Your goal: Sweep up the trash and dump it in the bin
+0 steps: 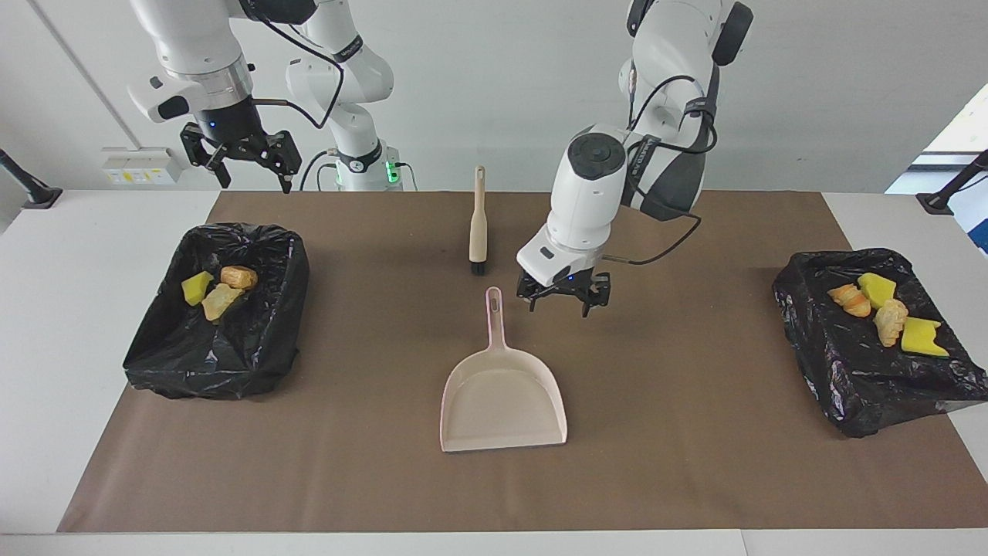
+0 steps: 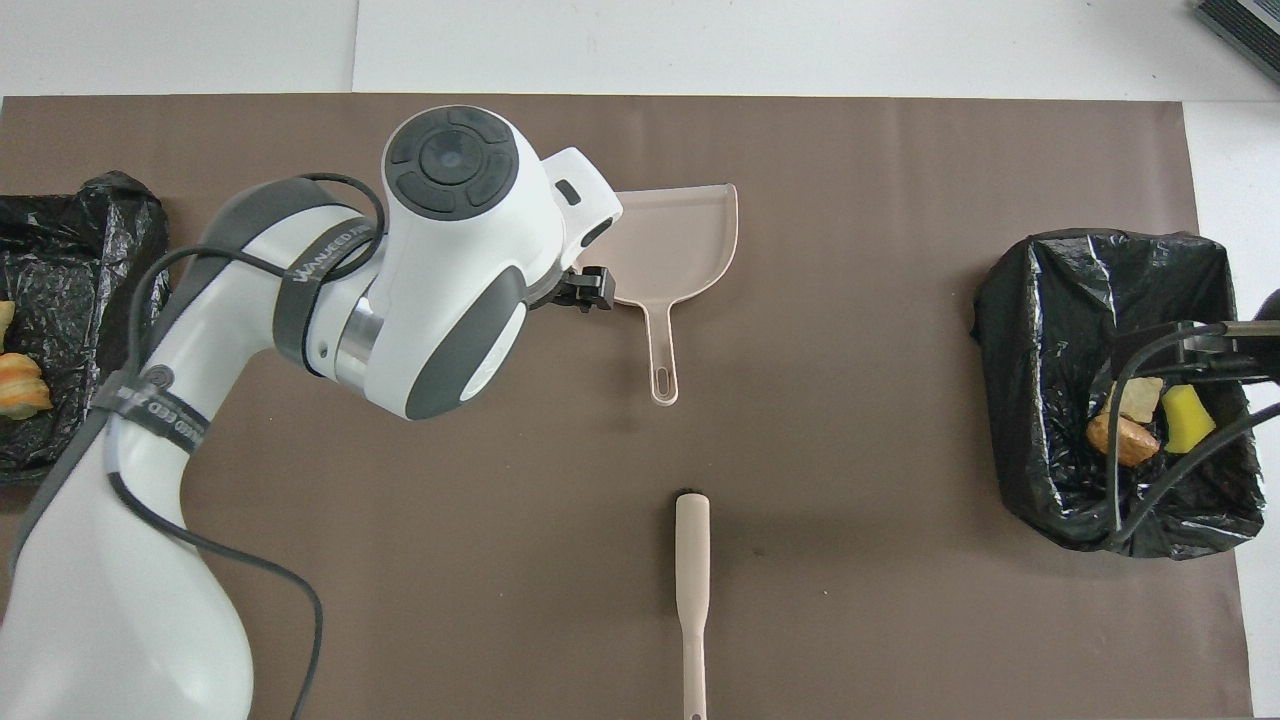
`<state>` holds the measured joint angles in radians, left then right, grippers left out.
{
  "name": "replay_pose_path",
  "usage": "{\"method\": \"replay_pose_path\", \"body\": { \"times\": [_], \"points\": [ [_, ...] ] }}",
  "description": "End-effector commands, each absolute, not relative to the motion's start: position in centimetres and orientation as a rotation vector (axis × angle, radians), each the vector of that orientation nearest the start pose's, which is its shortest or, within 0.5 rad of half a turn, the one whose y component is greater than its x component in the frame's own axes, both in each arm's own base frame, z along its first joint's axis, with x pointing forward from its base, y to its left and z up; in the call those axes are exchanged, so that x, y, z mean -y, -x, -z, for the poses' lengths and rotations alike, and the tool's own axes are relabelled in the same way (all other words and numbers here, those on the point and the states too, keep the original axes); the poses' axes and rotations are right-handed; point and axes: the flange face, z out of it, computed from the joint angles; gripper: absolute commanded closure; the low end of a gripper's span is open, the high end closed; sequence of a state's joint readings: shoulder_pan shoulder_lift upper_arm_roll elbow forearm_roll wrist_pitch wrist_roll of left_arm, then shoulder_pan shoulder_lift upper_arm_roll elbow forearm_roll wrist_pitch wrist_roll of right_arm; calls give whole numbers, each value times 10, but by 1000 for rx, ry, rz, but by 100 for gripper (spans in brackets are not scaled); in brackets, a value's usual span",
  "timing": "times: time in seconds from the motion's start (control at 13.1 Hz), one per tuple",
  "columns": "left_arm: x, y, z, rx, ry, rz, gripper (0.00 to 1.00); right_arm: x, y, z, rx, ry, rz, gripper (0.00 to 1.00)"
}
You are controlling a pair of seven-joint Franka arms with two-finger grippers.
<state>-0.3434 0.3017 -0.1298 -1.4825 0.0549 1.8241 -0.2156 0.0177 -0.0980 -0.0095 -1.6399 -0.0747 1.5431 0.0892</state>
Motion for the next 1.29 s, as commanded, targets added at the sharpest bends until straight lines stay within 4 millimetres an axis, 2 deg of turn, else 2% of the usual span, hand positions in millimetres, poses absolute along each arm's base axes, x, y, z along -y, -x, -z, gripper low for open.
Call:
{"method": "replay_pose_path", "body": {
  "times": [0.0, 0.3, 0.53, 0.76, 0.84, 1.22],
  "points": [
    [221, -571, -546, -518, 3063, 32, 0, 7, -518, -641, -107, 3191, 22, 0],
    [143, -565, -596, -500, 3058, 44, 0, 7, -517, -641, -109, 3191, 15, 0],
    [108, -554, -633, -473, 3061, 101, 0, 7, -519, -642, -117, 3191, 17, 0],
    [92, -549, -658, -433, 3113, 63, 0, 7, -519, -642, -114, 3191, 17, 0],
    [83, -550, -658, -404, 3147, 39, 0, 7, -519, -642, -112, 3191, 17, 0],
    [75, -547, -665, -385, 3138, 56, 0, 7, -519, -642, -112, 3191, 17, 0]
  ]
}}
